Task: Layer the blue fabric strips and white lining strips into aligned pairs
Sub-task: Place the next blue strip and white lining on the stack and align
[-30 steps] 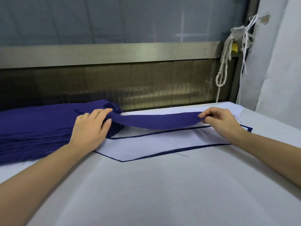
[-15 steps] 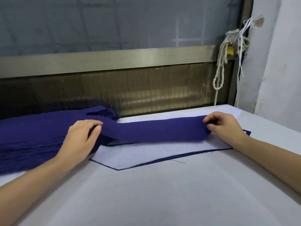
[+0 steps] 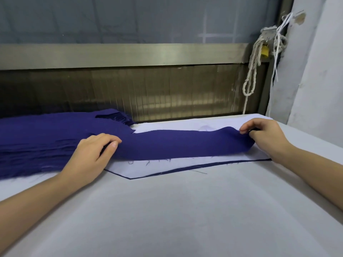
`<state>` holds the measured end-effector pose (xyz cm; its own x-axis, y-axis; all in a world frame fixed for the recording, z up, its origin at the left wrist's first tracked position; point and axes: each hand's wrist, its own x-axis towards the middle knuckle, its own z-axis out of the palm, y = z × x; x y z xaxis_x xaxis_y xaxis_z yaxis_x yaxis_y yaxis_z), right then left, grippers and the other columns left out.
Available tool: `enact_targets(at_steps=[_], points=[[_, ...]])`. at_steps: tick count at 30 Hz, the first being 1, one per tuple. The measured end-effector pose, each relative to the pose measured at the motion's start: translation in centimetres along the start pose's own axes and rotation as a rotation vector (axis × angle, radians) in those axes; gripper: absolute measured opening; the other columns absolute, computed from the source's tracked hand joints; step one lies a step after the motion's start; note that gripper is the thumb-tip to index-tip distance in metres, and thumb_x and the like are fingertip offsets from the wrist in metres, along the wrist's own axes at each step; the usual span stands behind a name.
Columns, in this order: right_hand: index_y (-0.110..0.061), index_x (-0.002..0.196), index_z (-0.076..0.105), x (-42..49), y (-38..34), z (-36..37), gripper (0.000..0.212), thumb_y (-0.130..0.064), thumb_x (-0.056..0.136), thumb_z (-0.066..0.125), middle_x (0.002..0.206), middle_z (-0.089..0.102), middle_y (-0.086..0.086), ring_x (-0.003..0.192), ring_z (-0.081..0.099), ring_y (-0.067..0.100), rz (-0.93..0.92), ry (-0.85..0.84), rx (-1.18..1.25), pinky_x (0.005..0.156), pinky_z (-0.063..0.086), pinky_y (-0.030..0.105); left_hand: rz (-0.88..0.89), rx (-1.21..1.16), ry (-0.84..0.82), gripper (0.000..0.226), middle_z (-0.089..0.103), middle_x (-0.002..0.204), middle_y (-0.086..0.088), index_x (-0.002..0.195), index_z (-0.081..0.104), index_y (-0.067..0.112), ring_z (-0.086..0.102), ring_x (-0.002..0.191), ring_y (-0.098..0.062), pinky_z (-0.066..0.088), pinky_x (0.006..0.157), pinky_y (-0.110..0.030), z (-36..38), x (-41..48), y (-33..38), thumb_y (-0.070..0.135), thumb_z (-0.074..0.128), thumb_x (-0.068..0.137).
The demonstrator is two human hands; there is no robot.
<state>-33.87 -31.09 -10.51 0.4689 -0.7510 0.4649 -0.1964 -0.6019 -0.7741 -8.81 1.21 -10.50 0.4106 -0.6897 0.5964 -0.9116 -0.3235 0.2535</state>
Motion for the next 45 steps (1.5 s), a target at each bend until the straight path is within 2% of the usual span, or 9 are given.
enact_targets(at_steps=[3, 7, 12, 19, 24, 29, 35, 39, 45], points=[[-0.018, 0.067, 0.061, 0.4, 0.6, -0.1, 0.043, 0.014, 0.081, 0.037, 0.077, 0.063, 0.000, 0.080, 0.054, 0.017, 0.049, -0.012, -0.005, 0.064, 0.040, 0.020, -0.049, -0.069, 0.013, 0.020, 0.061, 0.101, 0.010, 0.107, 0.065, 0.016, 0.055, 0.097, -0.012, 0.038, 0.082, -0.027, 0.1, 0.0, -0.1, 0.017, 0.049, 0.095], [-0.019, 0.067, 0.061, 0.5, 1.0, -0.2, 0.033, 0.006, 0.086, 0.051, 0.079, 0.063, 0.003, 0.085, 0.055, 0.021, 0.090, -0.016, 0.025, 0.067, 0.042, 0.021, -0.172, -0.205, 0.073, 0.015, 0.065, 0.094, 0.013, 0.094, 0.066, 0.022, 0.058, 0.090, -0.009, 0.042, 0.074, -0.015, 0.0, 0.1, -0.2, 0.009, 0.061, 0.088], [-0.019, 0.068, 0.060, 0.5, 1.0, -0.5, 0.037, 0.011, 0.085, 0.046, 0.076, 0.061, 0.000, 0.084, 0.054, 0.021, 0.099, -0.002, 0.000, 0.066, 0.041, 0.022, -0.250, -0.372, 0.131, 0.023, 0.068, 0.089, 0.008, 0.082, 0.066, 0.024, 0.062, 0.085, -0.007, 0.049, 0.074, -0.016, -0.1, 0.1, 0.0, 0.001, 0.068, 0.081], [-0.018, 0.062, 0.058, 0.9, 1.1, -1.3, 0.041, 0.012, 0.080, 0.037, 0.070, 0.060, -0.001, 0.080, 0.053, 0.022, 0.087, 0.069, -0.072, 0.063, 0.040, 0.024, -0.321, -0.615, 0.112, 0.031, 0.067, 0.085, 0.003, 0.084, 0.066, 0.020, 0.062, 0.076, -0.005, 0.053, 0.074, -0.023, 0.0, 0.2, 0.3, -0.010, 0.065, 0.078], [-0.017, 0.059, 0.061, 0.8, 1.3, -1.5, 0.040, 0.009, 0.079, 0.038, 0.065, 0.062, 0.001, 0.070, 0.052, 0.015, 0.115, -0.007, -0.218, 0.059, 0.037, 0.020, -0.243, -0.508, -0.100, 0.032, 0.067, 0.082, 0.003, 0.083, 0.067, 0.018, 0.059, 0.073, 0.001, 0.046, 0.063, -0.010, 0.3, -0.2, 0.5, -0.013, 0.062, 0.079], [-0.015, 0.063, 0.063, 0.6, 1.4, -1.3, 0.033, 0.005, 0.081, 0.045, 0.068, 0.065, 0.001, 0.075, 0.055, 0.016, 0.139, -0.078, -0.258, 0.061, 0.039, 0.019, -0.270, -0.461, -0.222, 0.027, 0.070, 0.080, 0.008, 0.082, 0.070, 0.021, 0.062, 0.075, 0.002, 0.046, 0.066, -0.005, -0.1, 0.0, -0.1, -0.005, 0.065, 0.082], [-0.016, 0.067, 0.065, -0.1, 0.8, -1.0, 0.029, 0.008, 0.080, 0.056, 0.078, 0.067, 0.010, 0.081, 0.058, 0.022, 0.054, -0.191, -0.213, 0.077, 0.047, 0.031, -0.327, -0.344, -0.177, 0.022, 0.070, 0.081, 0.003, 0.076, 0.071, 0.023, 0.063, 0.076, -0.003, 0.045, 0.063, -0.007, -0.9, 0.1, -0.9, 0.003, 0.067, 0.083], [-0.019, 0.067, 0.062, 0.0, 0.7, -1.2, 0.034, 0.009, 0.082, 0.052, 0.076, 0.063, 0.004, 0.081, 0.056, 0.021, 0.034, -0.138, -0.186, 0.075, 0.043, 0.028, -0.338, -0.344, -0.128, 0.021, 0.071, 0.080, 0.005, 0.077, 0.072, 0.024, 0.063, 0.074, -0.004, 0.048, 0.060, -0.018, -0.9, -0.1, -0.4, 0.005, 0.067, 0.083], [-0.021, 0.066, 0.059, 0.2, 0.9, -1.3, 0.037, 0.009, 0.084, 0.049, 0.079, 0.062, 0.005, 0.082, 0.053, 0.020, 0.044, -0.092, -0.228, 0.072, 0.038, 0.025, -0.283, -0.465, -0.097, 0.027, 0.073, 0.078, 0.009, 0.084, 0.072, 0.020, 0.066, 0.078, -0.001, 0.049, 0.067, -0.008, -1.4, -0.4, 0.6, -0.003, 0.058, 0.087]])
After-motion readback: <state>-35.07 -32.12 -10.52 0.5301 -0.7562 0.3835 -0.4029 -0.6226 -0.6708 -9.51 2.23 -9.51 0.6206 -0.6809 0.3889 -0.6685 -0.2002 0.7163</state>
